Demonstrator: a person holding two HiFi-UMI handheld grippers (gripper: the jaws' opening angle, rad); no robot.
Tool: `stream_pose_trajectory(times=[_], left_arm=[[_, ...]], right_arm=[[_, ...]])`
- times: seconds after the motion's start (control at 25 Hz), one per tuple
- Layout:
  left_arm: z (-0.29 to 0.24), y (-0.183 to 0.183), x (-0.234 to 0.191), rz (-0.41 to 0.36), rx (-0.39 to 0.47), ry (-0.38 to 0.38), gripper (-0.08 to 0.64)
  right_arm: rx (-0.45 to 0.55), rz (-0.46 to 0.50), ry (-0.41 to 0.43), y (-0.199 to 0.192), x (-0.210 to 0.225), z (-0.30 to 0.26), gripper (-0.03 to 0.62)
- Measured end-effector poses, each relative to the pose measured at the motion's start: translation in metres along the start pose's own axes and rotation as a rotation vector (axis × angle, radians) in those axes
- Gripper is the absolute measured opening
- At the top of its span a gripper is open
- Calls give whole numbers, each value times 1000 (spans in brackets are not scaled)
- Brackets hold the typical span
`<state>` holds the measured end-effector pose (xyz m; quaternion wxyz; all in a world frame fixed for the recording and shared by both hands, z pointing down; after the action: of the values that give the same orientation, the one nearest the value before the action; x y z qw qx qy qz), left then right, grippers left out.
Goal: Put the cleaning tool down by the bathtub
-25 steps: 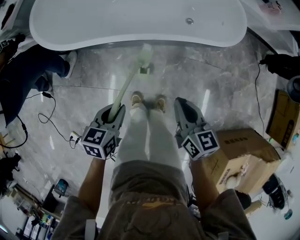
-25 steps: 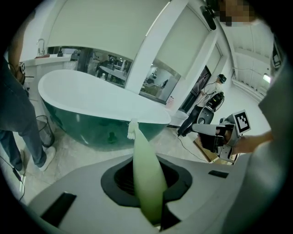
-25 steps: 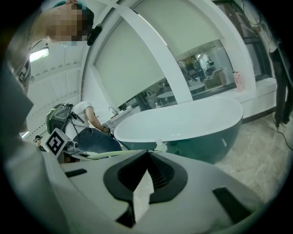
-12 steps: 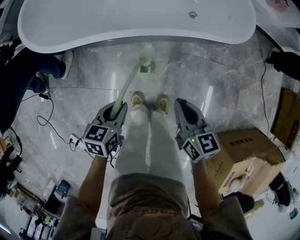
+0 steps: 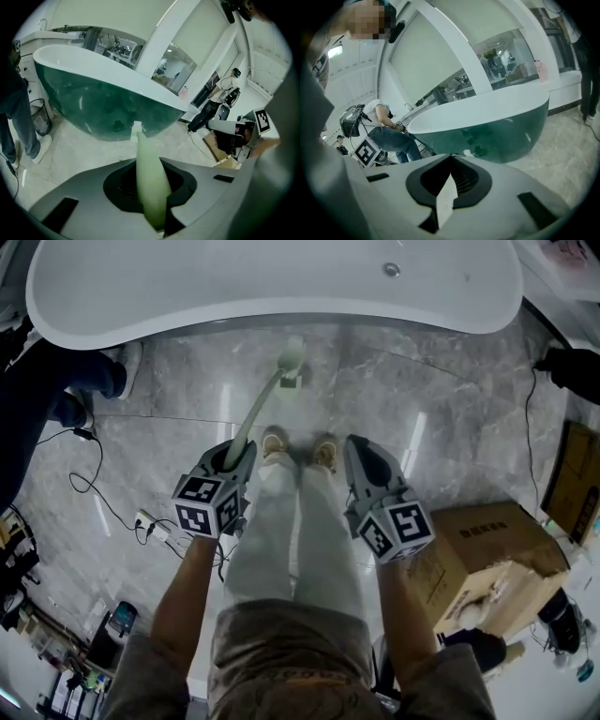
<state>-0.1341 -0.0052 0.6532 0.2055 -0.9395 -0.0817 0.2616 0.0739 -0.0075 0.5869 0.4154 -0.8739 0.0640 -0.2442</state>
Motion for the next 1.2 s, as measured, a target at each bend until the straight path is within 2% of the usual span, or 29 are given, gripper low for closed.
stream_pose_trajectory(times=[0.68,1.2], left_arm=[[-96,-28,-51,61,-160,74,60],[-166,-51,-68,111,-291,150,60]], right_arm=[[-30,-7,27,-2,-6,-20,2],[-60,-28,12,-7,14,-17,2]])
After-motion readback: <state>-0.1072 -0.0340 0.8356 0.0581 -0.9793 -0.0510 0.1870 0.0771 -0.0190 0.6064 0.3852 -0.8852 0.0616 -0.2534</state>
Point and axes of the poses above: the fingertips, and each gripper's own axes: z backward along the fingers, x to its right, y out of its top, the point moved 3 cm from there along z, backward along the fingers, and after that the axes turned 7 degrees about z, right-handed, at the moved point
